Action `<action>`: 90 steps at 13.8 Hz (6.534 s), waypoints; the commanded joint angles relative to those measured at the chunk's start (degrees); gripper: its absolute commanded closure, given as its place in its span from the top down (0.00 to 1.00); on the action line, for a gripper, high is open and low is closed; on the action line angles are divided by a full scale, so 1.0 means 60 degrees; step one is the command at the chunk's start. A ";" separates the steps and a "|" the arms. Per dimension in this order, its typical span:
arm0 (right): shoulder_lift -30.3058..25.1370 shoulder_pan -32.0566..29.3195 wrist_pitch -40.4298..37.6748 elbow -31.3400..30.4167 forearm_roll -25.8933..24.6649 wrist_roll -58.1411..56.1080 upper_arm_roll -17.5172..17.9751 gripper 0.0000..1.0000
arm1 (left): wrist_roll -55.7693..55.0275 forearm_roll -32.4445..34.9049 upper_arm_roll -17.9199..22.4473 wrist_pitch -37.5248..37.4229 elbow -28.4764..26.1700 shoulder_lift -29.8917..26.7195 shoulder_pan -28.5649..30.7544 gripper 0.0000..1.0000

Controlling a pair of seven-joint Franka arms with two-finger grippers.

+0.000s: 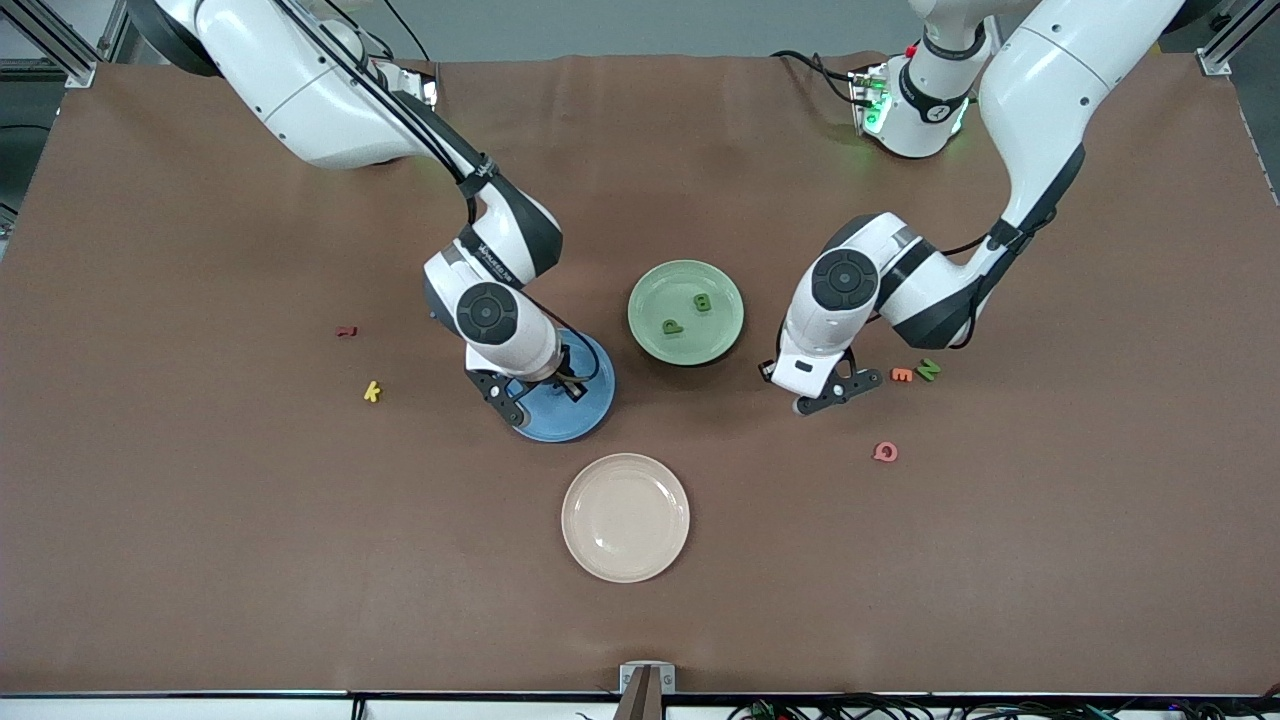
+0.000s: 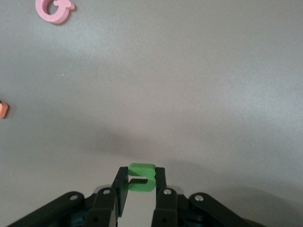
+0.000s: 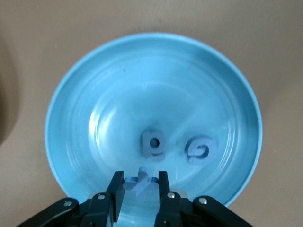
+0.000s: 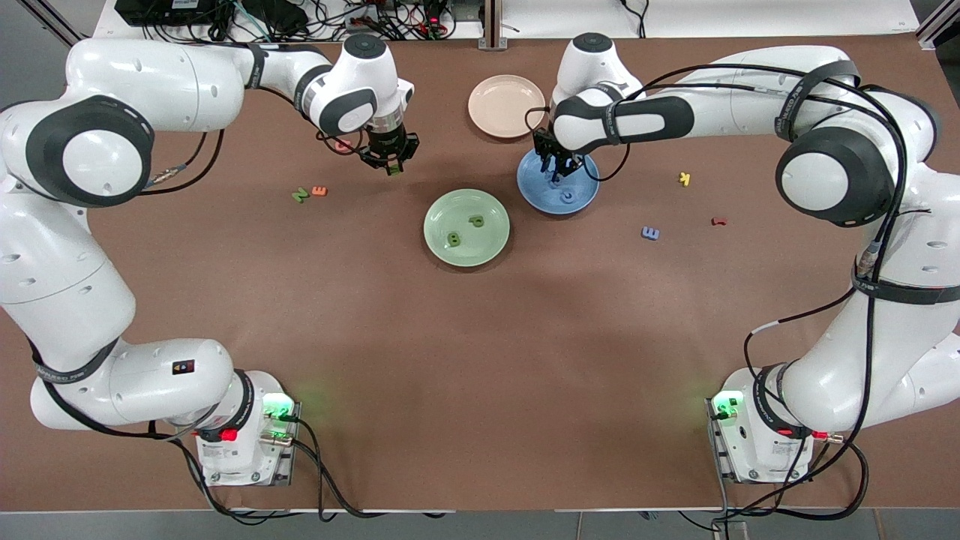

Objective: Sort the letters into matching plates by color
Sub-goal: 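Place the blue x on the blue plate while the left gripper places u, then grasp the blue E with the right gripper while the left gripper reaches green N, then carry the blue E to the blue plate while the left gripper grasps N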

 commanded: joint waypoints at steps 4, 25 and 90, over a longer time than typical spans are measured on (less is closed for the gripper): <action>0.0224 0.0342 -0.0090 0.0231 0.0086 0.0331 -0.0065 0.97 | -0.1054 -0.0041 -0.0017 -0.0137 0.0359 0.0293 -0.0719 0.00; -0.4111 -0.2542 0.1034 -0.5375 -0.0178 -0.7050 -0.0036 1.00 | -0.3676 -0.0026 0.0027 -0.0152 0.0507 0.0894 -0.2258 0.00; -0.1934 -0.0715 0.0042 -0.2220 -0.0192 -0.4245 -0.0285 0.00 | -0.0821 0.0705 -0.0017 0.2119 -0.3478 -0.1054 0.5167 0.76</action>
